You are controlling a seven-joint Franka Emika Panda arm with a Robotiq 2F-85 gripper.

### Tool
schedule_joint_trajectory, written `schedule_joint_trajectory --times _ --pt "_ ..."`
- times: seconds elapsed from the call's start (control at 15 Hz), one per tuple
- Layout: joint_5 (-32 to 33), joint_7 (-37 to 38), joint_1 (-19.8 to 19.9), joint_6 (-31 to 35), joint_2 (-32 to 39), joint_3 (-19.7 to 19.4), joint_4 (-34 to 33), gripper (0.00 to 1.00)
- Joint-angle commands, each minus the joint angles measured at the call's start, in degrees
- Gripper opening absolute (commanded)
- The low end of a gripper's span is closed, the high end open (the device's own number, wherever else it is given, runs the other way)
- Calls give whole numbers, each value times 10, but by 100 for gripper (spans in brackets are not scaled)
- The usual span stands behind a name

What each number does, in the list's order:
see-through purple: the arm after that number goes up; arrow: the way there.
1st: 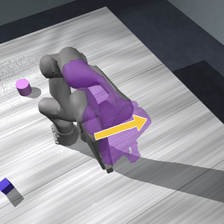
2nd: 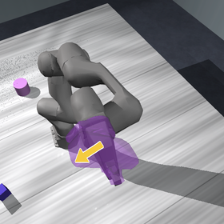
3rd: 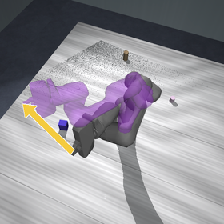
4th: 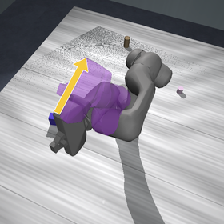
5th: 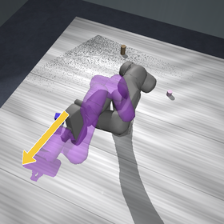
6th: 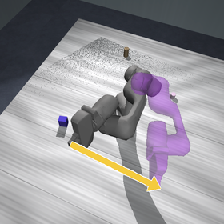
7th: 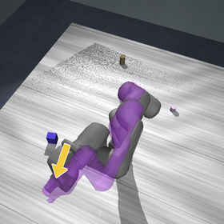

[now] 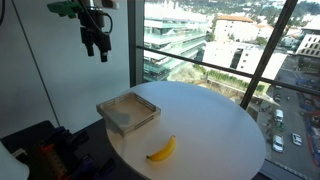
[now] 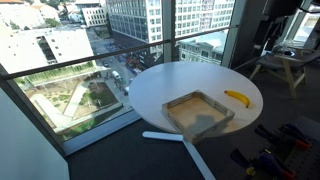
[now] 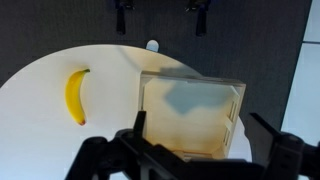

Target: Put the banana plush toy on the tray

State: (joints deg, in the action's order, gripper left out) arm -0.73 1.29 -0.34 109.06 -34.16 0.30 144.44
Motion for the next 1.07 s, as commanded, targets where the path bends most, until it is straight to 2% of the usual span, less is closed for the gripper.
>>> schedule_joint_trajectory --times 0.0,0.47,1.0 --pt "0 -1 1 -1 0 1 -1 100" --pt "2 4 0 16 17 5 -16 100" --pt "5 11 12 51 70 0 -53 100"
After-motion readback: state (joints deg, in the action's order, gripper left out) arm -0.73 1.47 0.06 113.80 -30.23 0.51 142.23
